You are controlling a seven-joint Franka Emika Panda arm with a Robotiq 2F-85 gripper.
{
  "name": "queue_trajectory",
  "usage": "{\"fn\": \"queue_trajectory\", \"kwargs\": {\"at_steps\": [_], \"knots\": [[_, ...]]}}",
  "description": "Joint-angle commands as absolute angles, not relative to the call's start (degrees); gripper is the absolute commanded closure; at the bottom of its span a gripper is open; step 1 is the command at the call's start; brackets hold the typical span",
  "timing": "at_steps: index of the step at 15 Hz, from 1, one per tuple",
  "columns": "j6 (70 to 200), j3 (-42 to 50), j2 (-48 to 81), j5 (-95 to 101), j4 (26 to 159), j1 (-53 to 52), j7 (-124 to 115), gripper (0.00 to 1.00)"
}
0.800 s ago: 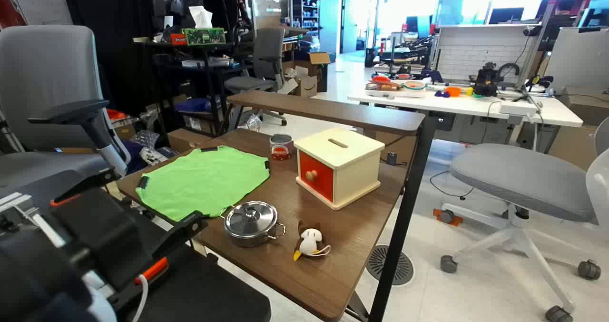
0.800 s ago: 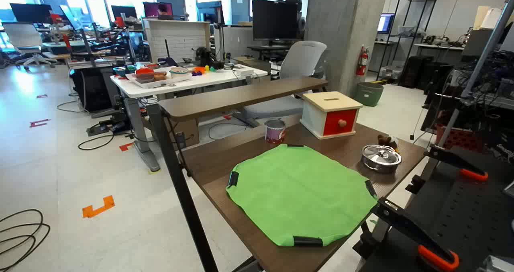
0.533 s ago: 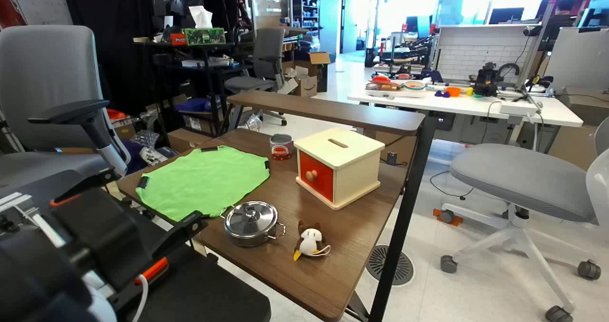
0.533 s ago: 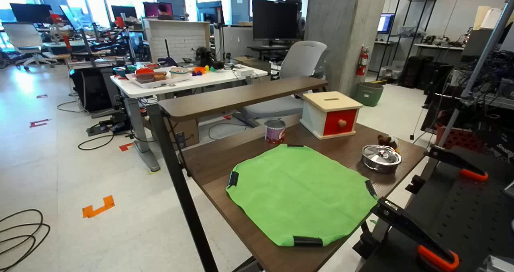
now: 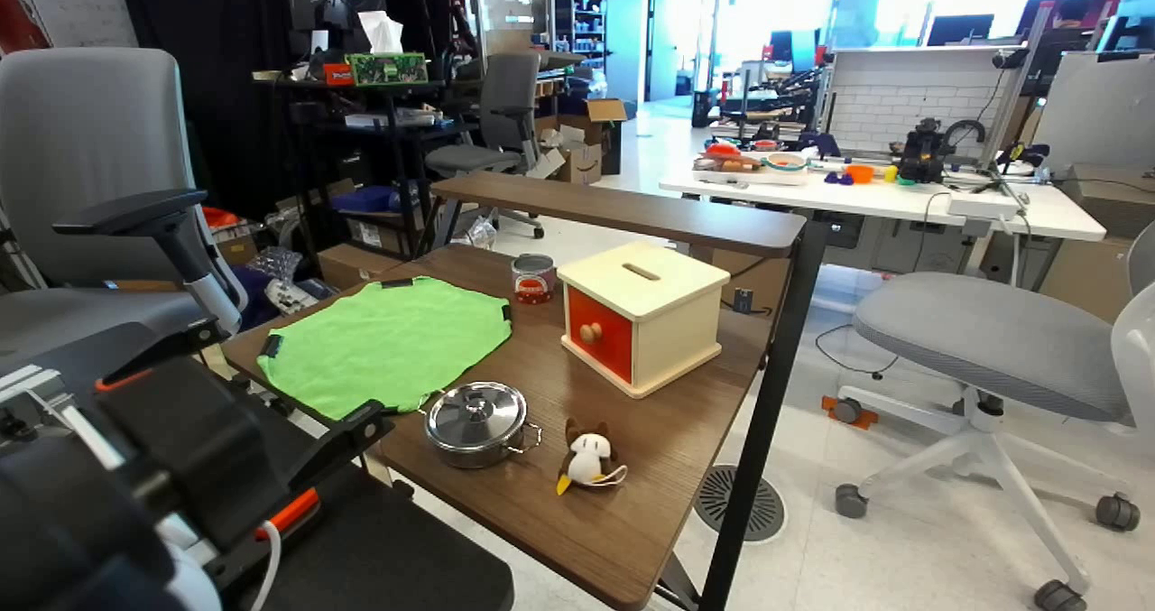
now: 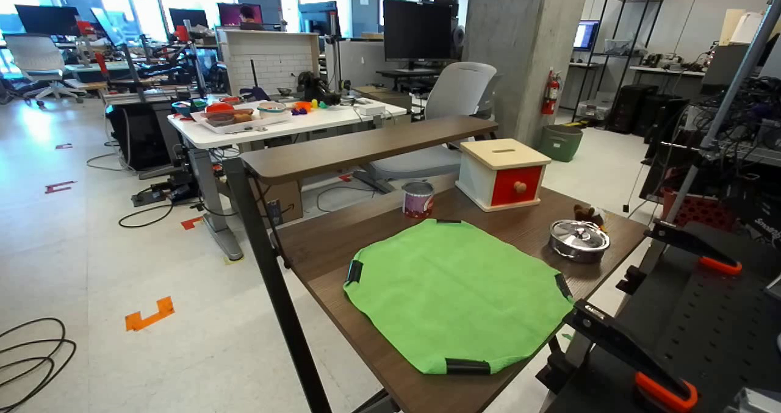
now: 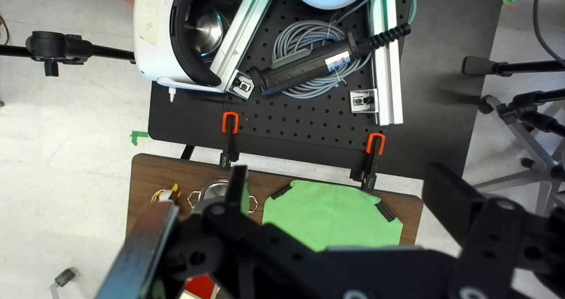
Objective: Open the drawer
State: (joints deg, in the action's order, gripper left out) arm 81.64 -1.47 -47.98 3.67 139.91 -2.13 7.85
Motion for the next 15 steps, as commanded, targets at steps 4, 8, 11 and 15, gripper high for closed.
{"fn": "queue_trajectory", "kwargs": {"at_steps": [4,8,11,15], "knots": [[82.9,-0.5,-45.4,5.7,140.7,-1.9,6.8,0.00],[90.2,1.1,-38.9,9.5,142.8,-1.1,6.8,0.00],[98.6,1.9,-31.4,11.9,143.2,-0.4,6.0,0.00],[109.5,1.9,-21.2,13.8,142.6,0.8,4.4,0.00]]}}
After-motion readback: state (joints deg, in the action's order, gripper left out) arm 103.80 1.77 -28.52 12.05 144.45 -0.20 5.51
